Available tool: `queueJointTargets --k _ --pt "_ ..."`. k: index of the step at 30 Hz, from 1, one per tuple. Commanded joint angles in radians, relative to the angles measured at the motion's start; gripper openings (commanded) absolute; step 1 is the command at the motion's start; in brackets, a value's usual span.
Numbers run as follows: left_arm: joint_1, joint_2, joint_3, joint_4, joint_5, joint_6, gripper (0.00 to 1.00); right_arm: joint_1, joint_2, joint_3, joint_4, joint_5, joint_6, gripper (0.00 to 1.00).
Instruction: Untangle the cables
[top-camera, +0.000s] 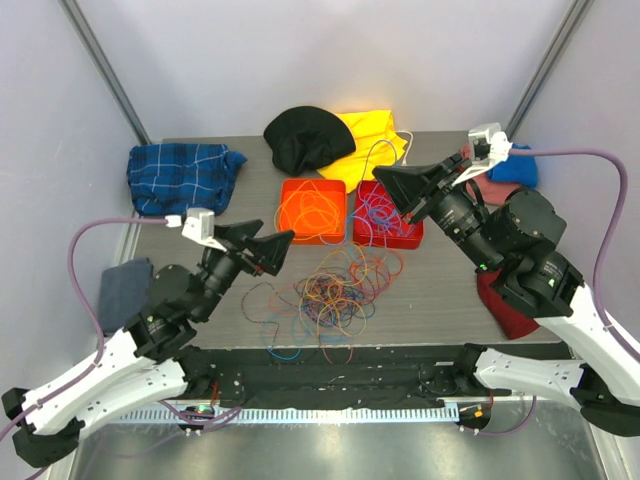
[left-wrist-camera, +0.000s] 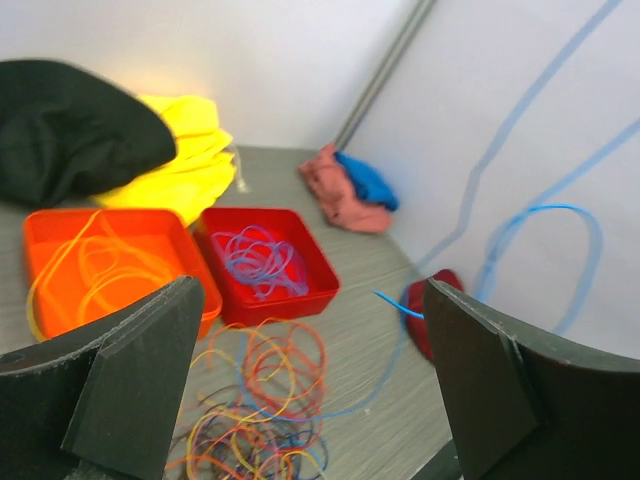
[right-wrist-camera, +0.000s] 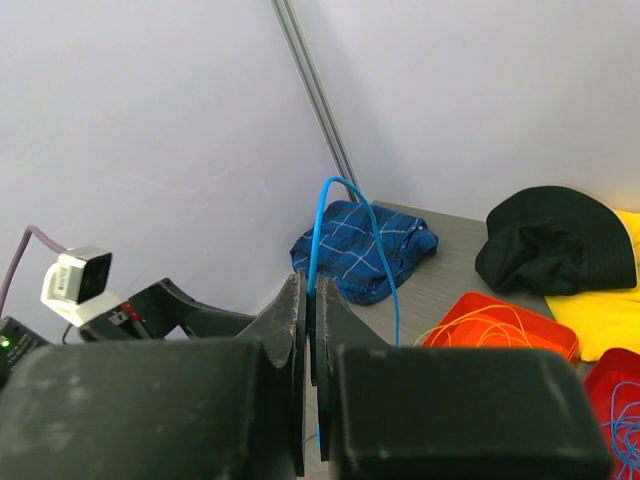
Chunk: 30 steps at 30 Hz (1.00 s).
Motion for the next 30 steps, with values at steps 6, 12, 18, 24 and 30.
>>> queueJointTargets --k 6,12,18,24,30 --pt "-0.019 0.068 0.039 0.220 0.249 0.010 1.00 0.005 0.017 -0.004 0.037 -0.002 0.035 0.01" --pt "-0.074 0.170 0.081 0.228 0.253 0.007 1.00 0.006 0.020 -0.009 0.034 -0.001 0.041 0.01" --pt "-0.143 0.255 0.150 0.202 0.211 0.064 1.00 0.005 0.025 -0.013 0.039 -0.005 0.044 0.01" --pt "-0.172 0.347 0.171 0.189 0.102 0.119 1.00 0.005 0.025 -0.015 0.042 -0.025 0.061 0.01" --pt "-0.172 0.407 0.179 0.196 -0.030 0.143 1.00 0.003 0.014 -0.012 0.040 -0.039 0.072 0.01"
